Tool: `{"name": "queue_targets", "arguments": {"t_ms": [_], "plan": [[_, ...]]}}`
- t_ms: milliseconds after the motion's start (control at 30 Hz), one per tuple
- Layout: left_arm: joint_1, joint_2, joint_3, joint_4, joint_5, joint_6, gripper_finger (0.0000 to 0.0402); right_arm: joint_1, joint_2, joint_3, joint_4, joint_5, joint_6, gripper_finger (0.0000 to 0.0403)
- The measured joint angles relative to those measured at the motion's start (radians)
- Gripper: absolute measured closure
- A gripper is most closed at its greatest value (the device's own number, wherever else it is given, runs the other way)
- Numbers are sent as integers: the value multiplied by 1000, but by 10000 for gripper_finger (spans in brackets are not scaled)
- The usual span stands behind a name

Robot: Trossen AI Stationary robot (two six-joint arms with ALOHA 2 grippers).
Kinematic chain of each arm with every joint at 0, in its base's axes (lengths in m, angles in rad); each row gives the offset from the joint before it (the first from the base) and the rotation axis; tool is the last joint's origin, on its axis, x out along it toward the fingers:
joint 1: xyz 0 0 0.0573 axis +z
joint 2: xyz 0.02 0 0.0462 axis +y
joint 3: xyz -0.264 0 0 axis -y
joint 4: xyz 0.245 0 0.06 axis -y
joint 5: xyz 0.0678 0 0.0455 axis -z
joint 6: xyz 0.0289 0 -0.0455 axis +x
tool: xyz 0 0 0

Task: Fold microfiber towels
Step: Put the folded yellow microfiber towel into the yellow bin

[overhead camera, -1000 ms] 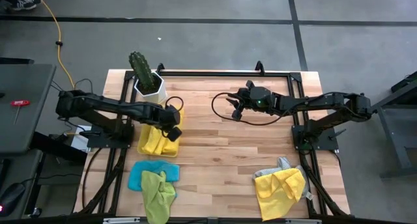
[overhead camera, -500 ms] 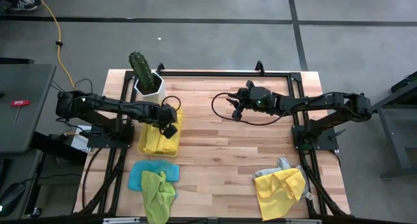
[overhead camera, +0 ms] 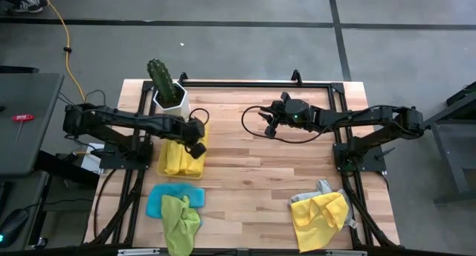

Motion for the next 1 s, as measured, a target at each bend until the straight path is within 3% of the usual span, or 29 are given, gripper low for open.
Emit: {"name": "queue_targets", "arguments": {"t_ms": [233,500,800,1000], "plan": [[-150,-18,20,-53,115,-77,402,1,0,0,-19,0,3,324],[-324,-12,20,-79,123,-201,402,1,0,0,-31,0,16,324],[-402,20,14,-163,96,-267,401,1,0,0,-30,0,22,324],[-400,23,-80,-142,122,-293,401,1,0,0,-32,0,22,324]]}}
